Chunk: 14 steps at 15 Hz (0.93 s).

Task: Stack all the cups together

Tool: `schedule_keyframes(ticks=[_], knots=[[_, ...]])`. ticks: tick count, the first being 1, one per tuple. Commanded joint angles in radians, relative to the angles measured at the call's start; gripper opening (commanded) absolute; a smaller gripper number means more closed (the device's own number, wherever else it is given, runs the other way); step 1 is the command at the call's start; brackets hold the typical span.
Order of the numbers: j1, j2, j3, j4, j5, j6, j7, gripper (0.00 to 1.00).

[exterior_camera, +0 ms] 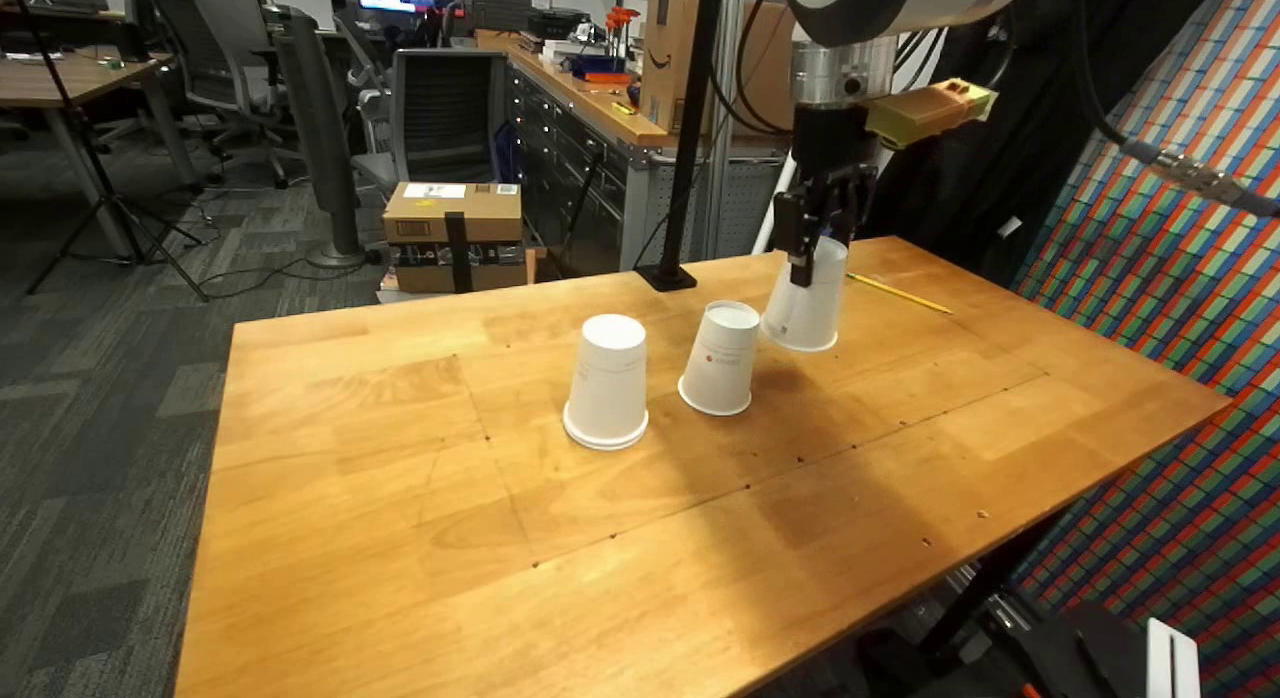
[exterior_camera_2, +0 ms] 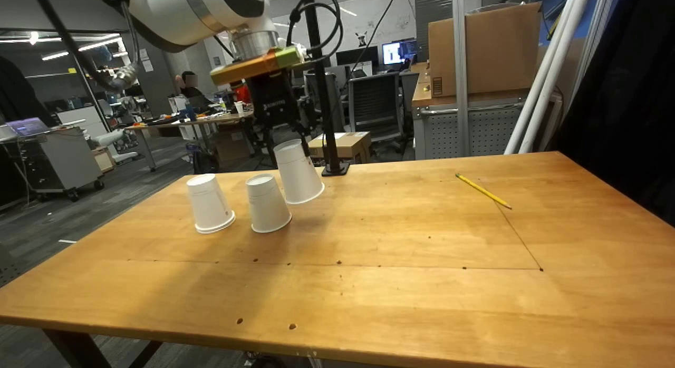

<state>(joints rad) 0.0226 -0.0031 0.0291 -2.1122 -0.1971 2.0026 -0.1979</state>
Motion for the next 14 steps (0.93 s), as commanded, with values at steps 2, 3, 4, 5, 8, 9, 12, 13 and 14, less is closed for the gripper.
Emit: schedule_keyframes(ticks=[2,3,4,5,8,9,12,13,14], knots=[[0.029,-0.058,0.030,0.055,-0.077,-0.101,0.041,0.38],[0.036,-0.063,0.039,0.068,-0.086,-0.116,0.048,0.38],[0.043,-0.066,0.049,0.082,-0.095,-0.129,0.053,0.38],[0.050,-0.068,0.057,0.094,-0.097,-0.139,0.057,0.38],[0.068,-0.059,0.077,0.134,-0.087,-0.156,0.070,0.38],[0.073,-0.054,0.082,0.143,-0.078,-0.155,0.078,0.38],[0.082,-0.040,0.089,0.165,-0.060,-0.157,0.099,0.38],[0.084,-0.035,0.090,0.167,-0.051,-0.157,0.106,0.38],[0.085,-0.029,0.089,0.171,-0.030,-0.158,0.109,0.38]])
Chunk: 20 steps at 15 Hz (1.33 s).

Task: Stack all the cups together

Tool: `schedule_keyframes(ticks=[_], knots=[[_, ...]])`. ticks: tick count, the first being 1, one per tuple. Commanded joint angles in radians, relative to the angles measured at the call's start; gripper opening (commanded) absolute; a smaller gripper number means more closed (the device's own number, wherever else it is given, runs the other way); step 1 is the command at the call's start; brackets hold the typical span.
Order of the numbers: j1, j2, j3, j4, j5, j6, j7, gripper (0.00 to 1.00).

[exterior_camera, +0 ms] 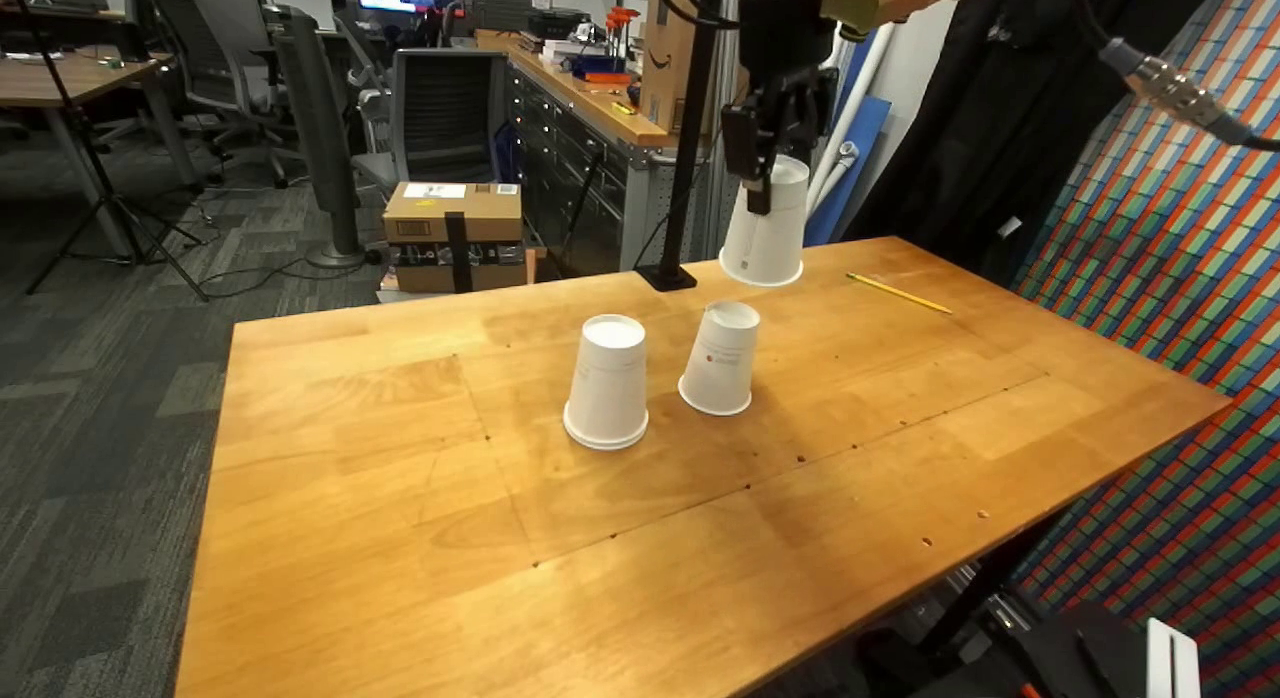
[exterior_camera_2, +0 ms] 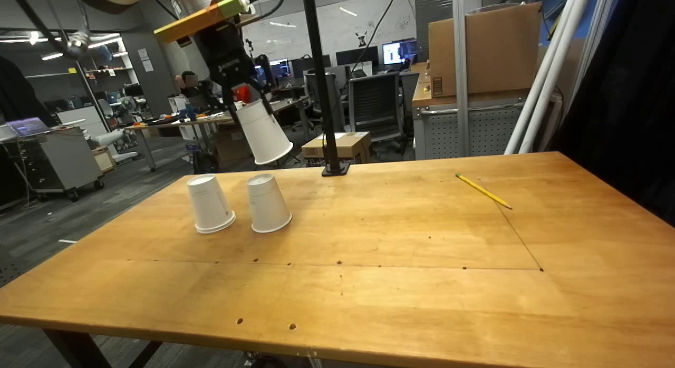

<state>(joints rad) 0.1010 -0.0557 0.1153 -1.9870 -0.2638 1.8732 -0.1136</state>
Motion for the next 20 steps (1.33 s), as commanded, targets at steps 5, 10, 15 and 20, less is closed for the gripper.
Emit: schedule_keyframes(ticks=[5,10,15,20], knots=[[0.008,0.037,0.002,0.041,0.137,-0.021,0.071,0.38],[0.011,0.043,0.004,0.028,0.149,-0.016,0.096,0.38],[0.014,0.051,0.006,0.014,0.149,-0.013,0.102,0.38],[0.018,0.054,0.007,0.000,0.152,-0.010,0.104,0.38]])
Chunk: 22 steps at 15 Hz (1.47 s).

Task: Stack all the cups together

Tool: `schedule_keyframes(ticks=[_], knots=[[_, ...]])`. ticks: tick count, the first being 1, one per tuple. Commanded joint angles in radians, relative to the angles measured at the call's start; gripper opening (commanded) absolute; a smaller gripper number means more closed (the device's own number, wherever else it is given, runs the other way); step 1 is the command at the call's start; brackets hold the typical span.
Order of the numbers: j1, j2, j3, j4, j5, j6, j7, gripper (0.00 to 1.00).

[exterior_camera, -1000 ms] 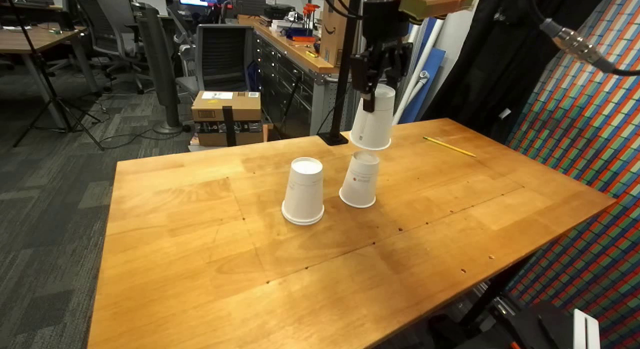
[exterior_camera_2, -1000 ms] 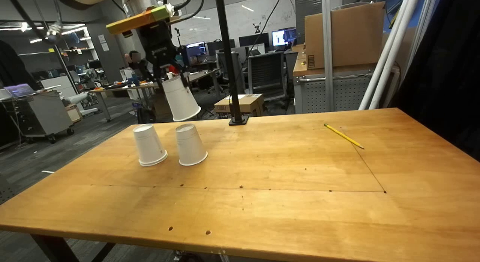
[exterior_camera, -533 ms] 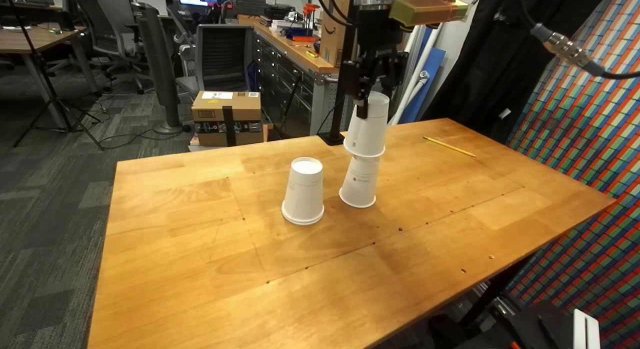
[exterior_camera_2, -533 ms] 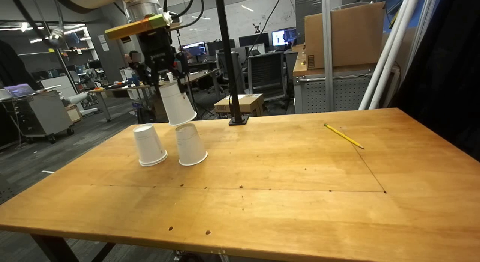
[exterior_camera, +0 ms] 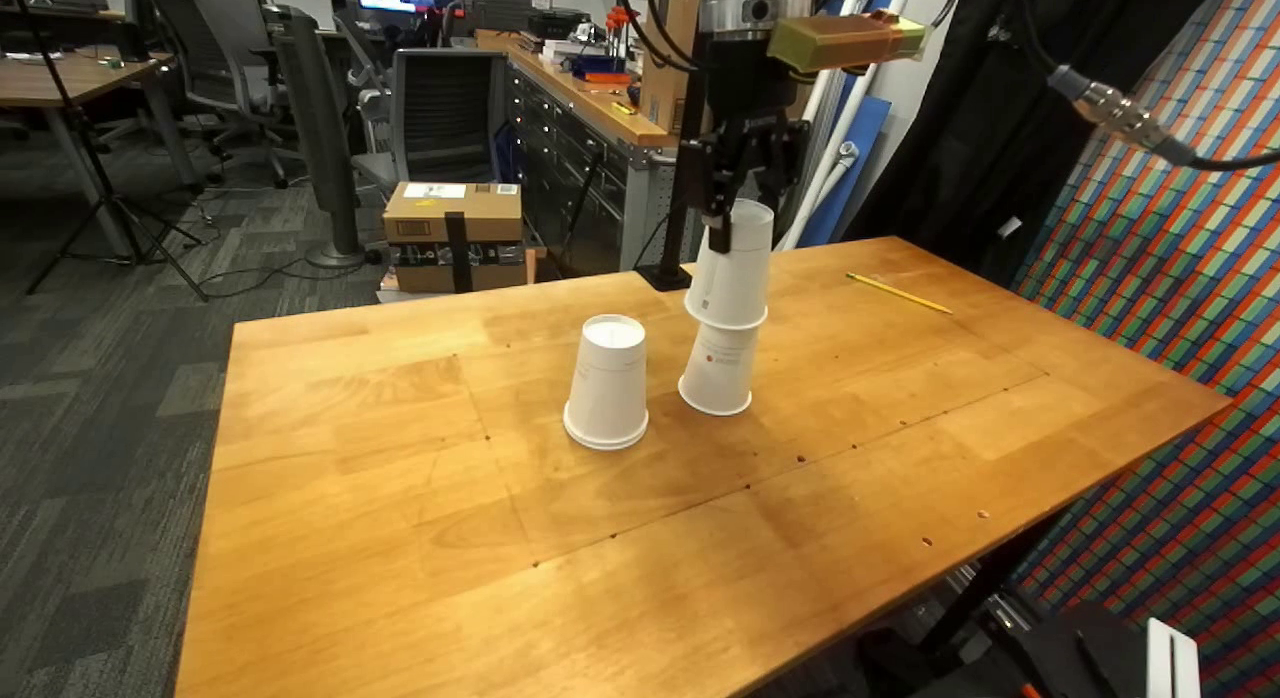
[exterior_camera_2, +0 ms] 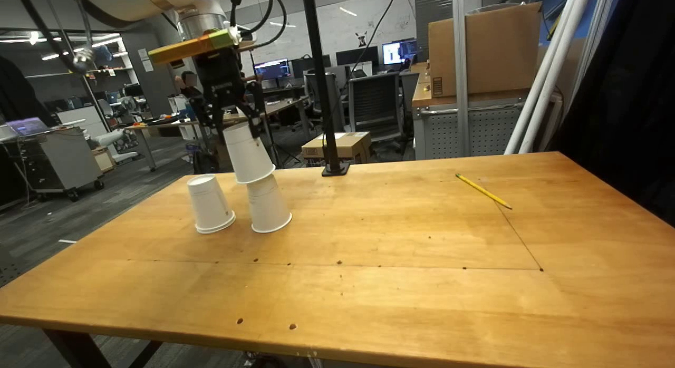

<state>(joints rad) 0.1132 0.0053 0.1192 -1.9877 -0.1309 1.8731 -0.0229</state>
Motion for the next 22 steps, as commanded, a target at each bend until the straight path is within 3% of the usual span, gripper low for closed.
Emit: schedule_keyframes(ticks=[1,22], knots=[[0.005,-0.009,0.003,-0.005,0.019,-0.008,0.011,0.38],[0.002,-0.029,-0.001,-0.077,0.021,0.061,-0.068,0.38]])
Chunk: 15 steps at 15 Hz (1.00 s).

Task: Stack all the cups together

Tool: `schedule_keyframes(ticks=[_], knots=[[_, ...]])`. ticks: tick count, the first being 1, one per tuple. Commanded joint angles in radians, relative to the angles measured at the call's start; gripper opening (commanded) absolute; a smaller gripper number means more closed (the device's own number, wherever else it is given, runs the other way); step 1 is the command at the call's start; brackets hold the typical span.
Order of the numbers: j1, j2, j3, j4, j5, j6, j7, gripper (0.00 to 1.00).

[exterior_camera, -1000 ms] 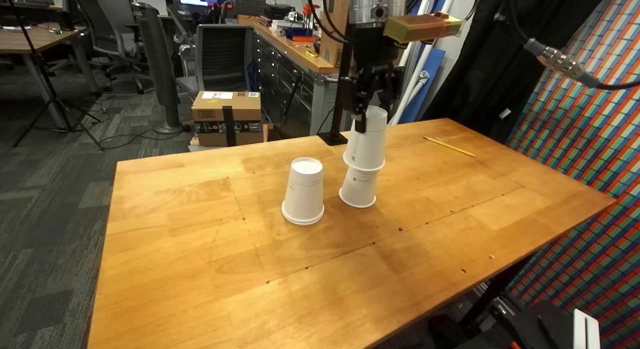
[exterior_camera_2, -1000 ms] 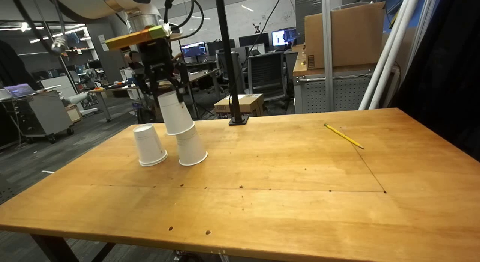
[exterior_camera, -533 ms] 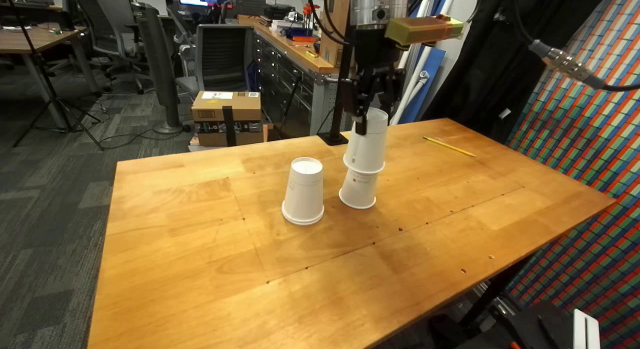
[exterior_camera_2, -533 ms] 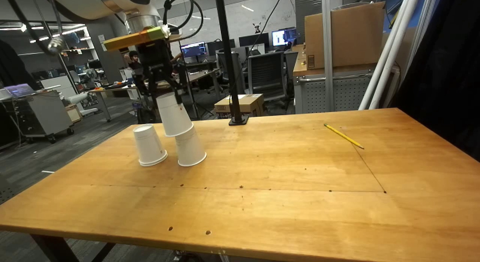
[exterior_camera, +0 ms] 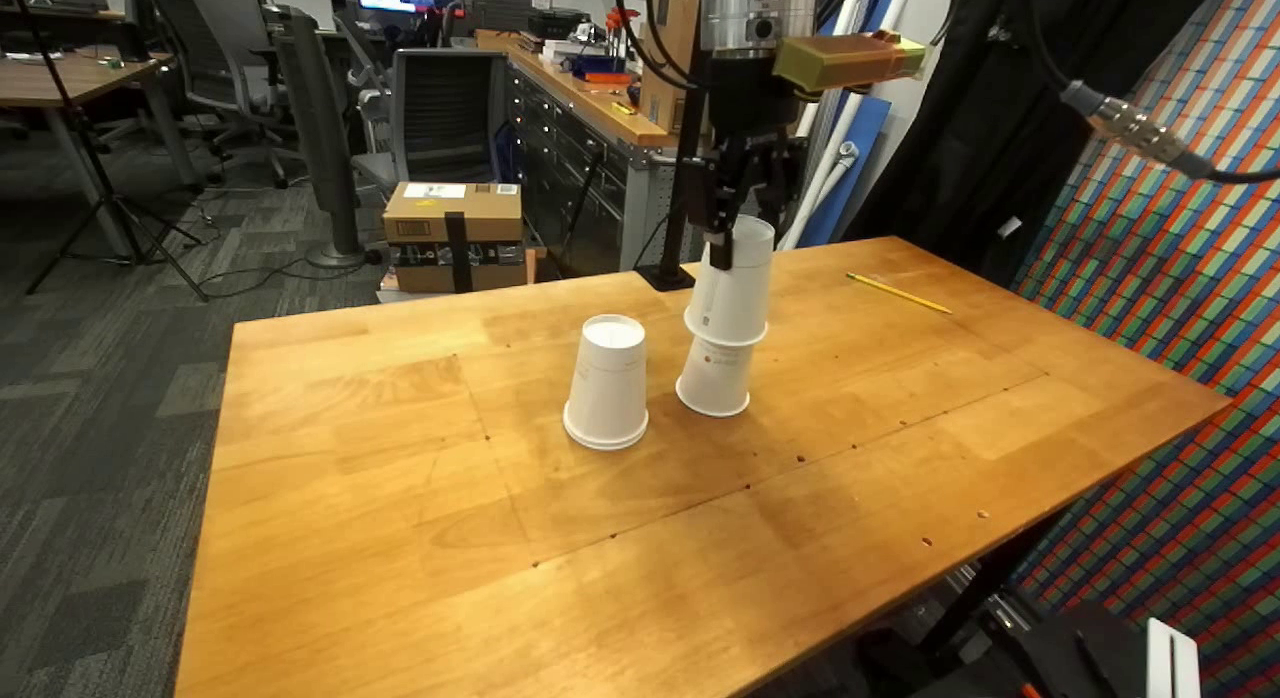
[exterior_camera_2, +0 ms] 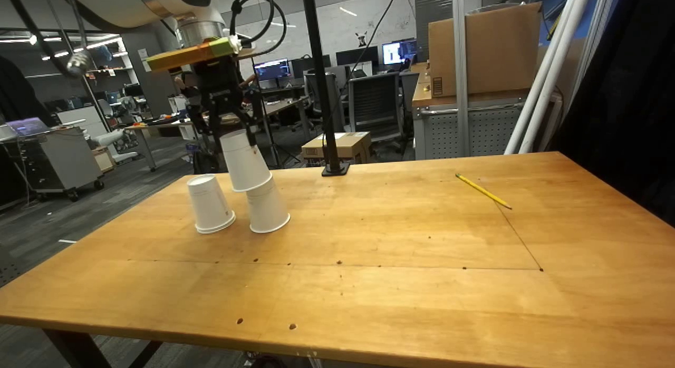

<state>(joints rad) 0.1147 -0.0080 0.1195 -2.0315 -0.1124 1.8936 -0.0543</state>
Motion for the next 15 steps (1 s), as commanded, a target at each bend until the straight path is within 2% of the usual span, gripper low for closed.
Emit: schedule_keyframes(ticks=[1,8,14,15], knots=[[0.001,-0.018,-0.001,-0.035,-0.003,0.040,-0.047,0.38],[-0.001,-0.034,-0.003,-0.060,-0.059,0.054,-0.111,0.38],[0.000,-0.032,-0.003,-0.097,-0.065,0.080,-0.143,0.38],[0.000,-0.029,-0.003,-0.098,-0.068,0.080,-0.134,0.80]])
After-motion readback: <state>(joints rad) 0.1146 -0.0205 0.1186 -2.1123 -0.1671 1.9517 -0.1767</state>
